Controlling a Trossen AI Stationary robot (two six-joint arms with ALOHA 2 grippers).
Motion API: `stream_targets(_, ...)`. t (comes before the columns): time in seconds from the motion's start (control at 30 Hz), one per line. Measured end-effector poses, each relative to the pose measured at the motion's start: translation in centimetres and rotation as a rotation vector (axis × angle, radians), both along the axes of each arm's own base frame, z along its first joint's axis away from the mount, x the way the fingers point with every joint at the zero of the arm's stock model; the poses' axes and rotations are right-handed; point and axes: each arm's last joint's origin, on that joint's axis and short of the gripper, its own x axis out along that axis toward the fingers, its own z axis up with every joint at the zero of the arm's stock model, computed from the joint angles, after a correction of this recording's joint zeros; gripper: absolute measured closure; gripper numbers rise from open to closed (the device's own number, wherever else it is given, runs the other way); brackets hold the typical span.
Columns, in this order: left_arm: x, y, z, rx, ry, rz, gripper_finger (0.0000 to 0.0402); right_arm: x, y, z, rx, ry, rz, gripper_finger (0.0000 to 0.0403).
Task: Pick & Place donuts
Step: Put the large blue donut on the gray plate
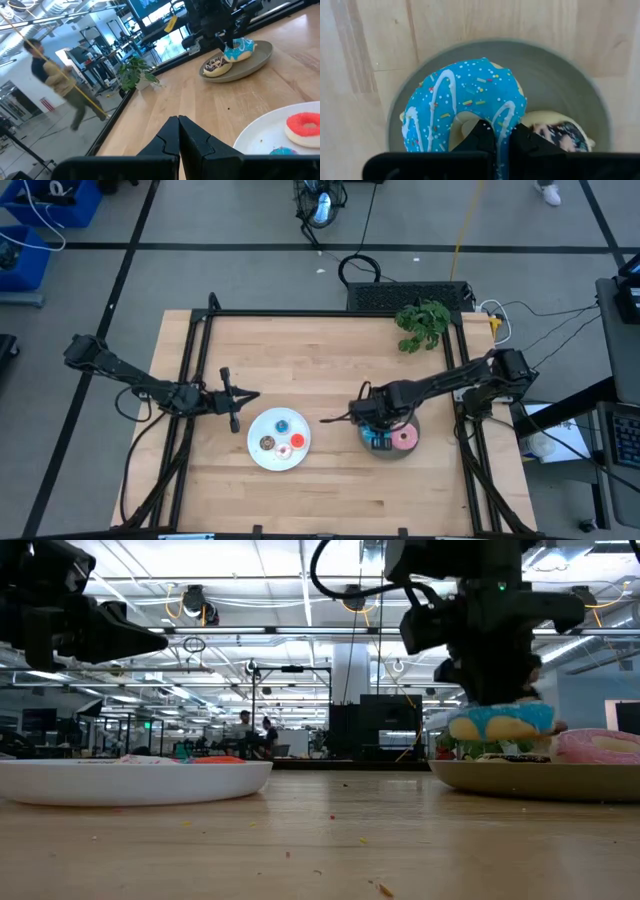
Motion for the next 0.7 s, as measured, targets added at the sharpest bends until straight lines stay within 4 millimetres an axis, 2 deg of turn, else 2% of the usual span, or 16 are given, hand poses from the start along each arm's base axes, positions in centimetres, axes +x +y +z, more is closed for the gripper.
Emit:
stream_targets(0.13,0.0,0.0,-0.1,0.003,0.007,0.0,0.0396,0.0,0.0,-0.8,0.01,-0.027,0.001,0.0395)
stream_targets(0.43,0.0,0.0,-0.1,0.003,0.007,0.0,0.0396,0.2,1.2,-1.0,0.042,-0.086,0.041,0.0395)
stream_targets(0.7,0.0,0.0,-0.1,-0.003,0.006,0.0,0.0396,-0.6,0.9,-3.1,0.043,-0.092,0.036,0.0394)
